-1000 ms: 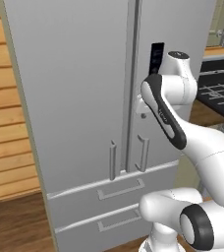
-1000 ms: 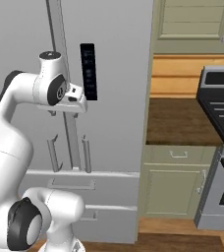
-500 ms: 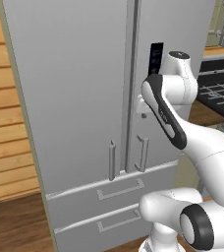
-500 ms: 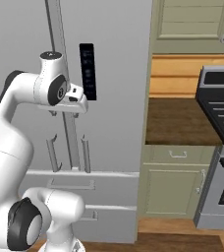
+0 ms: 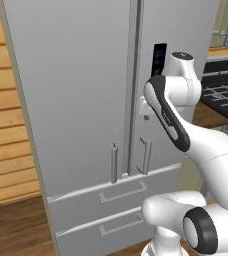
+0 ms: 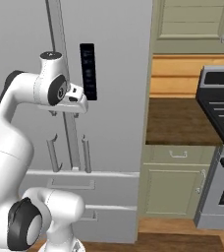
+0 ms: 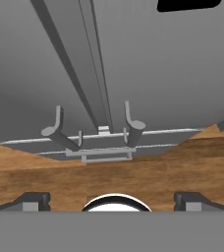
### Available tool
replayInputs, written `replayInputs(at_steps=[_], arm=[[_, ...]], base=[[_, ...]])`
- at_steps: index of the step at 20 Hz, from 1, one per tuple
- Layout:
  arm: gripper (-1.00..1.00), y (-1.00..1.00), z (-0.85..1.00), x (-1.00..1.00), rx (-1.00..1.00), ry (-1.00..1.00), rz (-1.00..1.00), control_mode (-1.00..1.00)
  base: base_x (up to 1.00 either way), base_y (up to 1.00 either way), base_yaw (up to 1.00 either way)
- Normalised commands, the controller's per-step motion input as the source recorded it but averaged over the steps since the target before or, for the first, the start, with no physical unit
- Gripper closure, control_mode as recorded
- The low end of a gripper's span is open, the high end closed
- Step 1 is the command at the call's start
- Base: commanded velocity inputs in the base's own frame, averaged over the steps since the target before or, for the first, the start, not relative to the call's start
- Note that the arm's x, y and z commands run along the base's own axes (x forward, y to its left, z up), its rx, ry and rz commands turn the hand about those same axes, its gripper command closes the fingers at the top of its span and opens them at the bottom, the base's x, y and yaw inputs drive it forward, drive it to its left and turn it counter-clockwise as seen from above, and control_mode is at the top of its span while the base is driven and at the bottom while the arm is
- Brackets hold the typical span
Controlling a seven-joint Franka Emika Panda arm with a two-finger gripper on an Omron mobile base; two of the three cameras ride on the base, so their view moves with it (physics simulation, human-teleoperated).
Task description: Take the strawberry from the fridge and place it on top of the pancake, located on the dining counter.
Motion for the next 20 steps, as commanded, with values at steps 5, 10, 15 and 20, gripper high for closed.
replayInputs(at_steps=[5, 10, 15, 20], arm=[[-1.0, 0.0, 0.0, 0.0, 0.0, 0.0, 0.0, 1.0], [-1.0, 0.0, 0.0, 0.0, 0.0, 0.0, 0.0, 1.0], [-1.0, 0.0, 0.0, 0.0, 0.0, 0.0, 0.0, 1.0], [-1.0, 0.0, 0.0, 0.0, 0.0, 0.0, 0.0, 1.0]], base=[[-0.16, 0.46, -0.05], [0.03, 0.71, -0.13], [0.2, 0.41, -0.21], [-0.61, 0.09, -0.02]])
